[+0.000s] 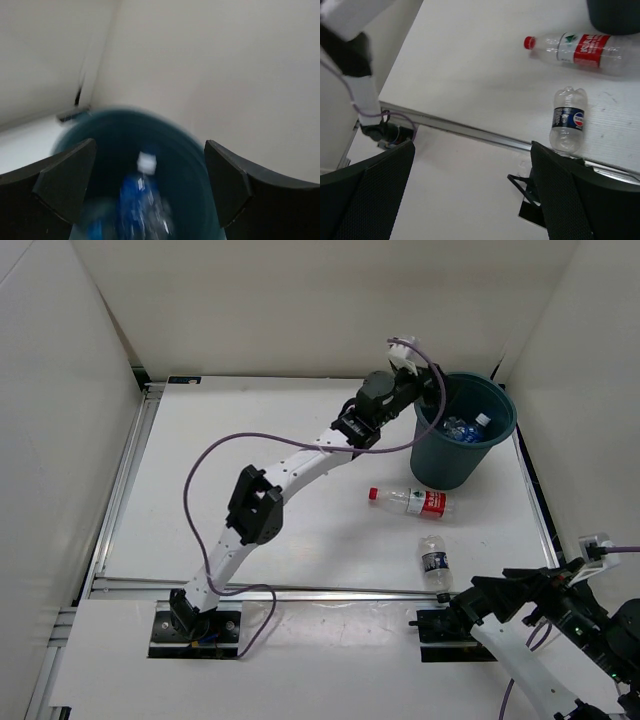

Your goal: Put the plastic bottles in the bin

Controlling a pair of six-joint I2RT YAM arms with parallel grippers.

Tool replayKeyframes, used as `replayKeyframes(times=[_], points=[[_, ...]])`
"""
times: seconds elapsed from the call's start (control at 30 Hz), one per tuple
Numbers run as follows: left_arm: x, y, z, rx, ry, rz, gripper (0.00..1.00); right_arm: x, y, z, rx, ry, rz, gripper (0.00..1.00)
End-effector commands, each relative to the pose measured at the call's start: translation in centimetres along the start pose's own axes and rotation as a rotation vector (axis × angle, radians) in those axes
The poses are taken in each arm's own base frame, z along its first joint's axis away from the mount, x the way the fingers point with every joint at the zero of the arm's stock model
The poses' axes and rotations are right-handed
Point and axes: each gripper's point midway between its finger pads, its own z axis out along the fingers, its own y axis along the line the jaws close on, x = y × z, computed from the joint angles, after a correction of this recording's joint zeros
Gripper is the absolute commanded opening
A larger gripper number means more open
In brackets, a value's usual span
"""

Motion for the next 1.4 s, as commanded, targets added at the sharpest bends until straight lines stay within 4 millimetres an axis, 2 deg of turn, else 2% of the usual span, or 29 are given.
replayKeyframes(times=[0.0,0.03,0.07,0.1,0.13,0.17,0.2,0.27,0.3,0.33,0.37,0.4,0.47,0.5,0.57,0.6,0.63,0.67,0.7,0.77,0.83,1.0,1.03,1.1,1.2,1.3,1.37], points=[[-5.6,-10.0,-6.8,0.1,0.178,0.176,1.0,-1.6,-2.1,1.0,0.141,-0.032,-0.019,1.0],[-4.7,-10.0,-8.7,0.082,0.23,0.186,1.0,-1.8,-2.4,1.2,0.165,-0.034,-0.02,1.0],[-8.6,-11.6,-11.7,0.064,0.194,0.188,1.0,-2.1,-2.7,1.7,0.19,-0.034,-0.021,1.0],[-8.0,-12.0,-13.6,0.047,0.217,0.187,1.0,-2.5,-2.9,2.3,0.213,-0.025,-0.038,1.0],[-3.7,-10.1,-16.3,-0.008,0.324,0.168,1.0,-2.7,-3.0,2.9,0.224,-0.019,-0.042,1.0],[-6.6,-11.2,-18.6,-0.019,0.275,0.148,1.0,-3.0,-3.0,3.7,0.236,0.003,-0.054,1.0],[-3.2,-10.5,-21.2,-0.061,0.365,0.143,1.0,-2.7,-3.2,4.2,0.249,0.027,-0.066,1.0],[-2.4,-10.8,-24.0,-0.095,0.396,0.145,1.0,-3.1,-3.3,5.5,0.278,0.051,-0.069,1.0],[-3.3,-11.1,-25.6,-0.14,0.375,0.143,1.0,-2.7,-3.9,6.1,0.302,0.077,-0.09,1.0],[-1.3,-9.9,-27.4,-0.186,0.443,0.155,1.0,-2.4,-4.1,6.5,0.315,0.103,-0.101,1.0],[-1.0,-9.6,-28.4,-0.217,0.462,0.146,1.0,-2.2,-4.6,7.4,0.348,0.139,-0.106,1.0],[-1.9,-8.4,-29.4,-0.291,0.441,0.15,1.0,-1.8,-4.9,7.7,0.365,0.175,-0.124,1.0],[-0.7,-7.3,-32.0,-0.375,0.502,0.145,1.0,-0.8,-5.6,9.1,0.411,0.267,-0.141,1.0],[-1.7,-6.6,-32.9,-0.417,0.477,0.144,1.0,-0.6,-5.8,9.3,0.423,0.29,-0.143,1.0],[-1.0,-5.6,-35.1,-0.474,0.514,0.141,1.0,-0.6,-5.8,10.3,0.445,0.334,-0.146,1.0],[-1.8,-5.7,-36.1,-0.489,0.494,0.135,1.0,-0.6,-6.0,10.5,0.471,0.358,-0.151,1.0],[-1.1,-4.9,-37.2,-0.518,0.51,0.134,1.0,-0.6,-6.1,11.4,0.492,0.399,-0.155,1.0],[-1.1,-4.6,-37.9,-0.532,0.507,0.123,1.0,-0.4,-6.2,11.9,0.504,0.423,-0.156,1.0],[-2.0,-4.8,-38.6,-0.526,0.479,0.095,1.0,-0.2,-6.5,12.5,0.511,0.452,-0.18,1.0],[-1.8,-4.1,-39.8,-0.544,0.478,0.095,1.0,0.5,-7.0,13.9,0.548,0.529,-0.186,1.0],[-3.0,-4.3,-40.5,-0.541,0.444,0.075,1.0,0.8,-7.6,15.0,0.595,0.595,-0.196,1.0],[-3.5,-3.3,-42.2,-0.593,0.455,0.099,1.0,2.5,-8.7,17.2,0.643,0.716,-0.215,1.0],[-3.2,-2.8,-42.5,-0.626,0.462,0.098,1.0,2.7,-9.2,17.6,0.67,0.734,-0.225,1.0],[-2.6,-2.3,-43.0,-0.655,0.496,0.116,1.0,1.7,-10.0,17.6,0.729,0.699,-0.28,1.0],[-1.3,-1.6,-42.8,-0.699,0.508,0.102,1.0,1.0,-11.0,17.3,0.806,0.673,-0.3,1.0],[-0.8,-1.3,-42.5,-0.736,0.495,0.072,1.0,1.4,-10.5,17.4,0.754,0.705,-0.273,1.0],[-0.6,-1.1,-42.5,-0.75,0.491,0.068,1.0,2.1,-10.0,18.2,0.683,0.729,-0.261,1.0]])
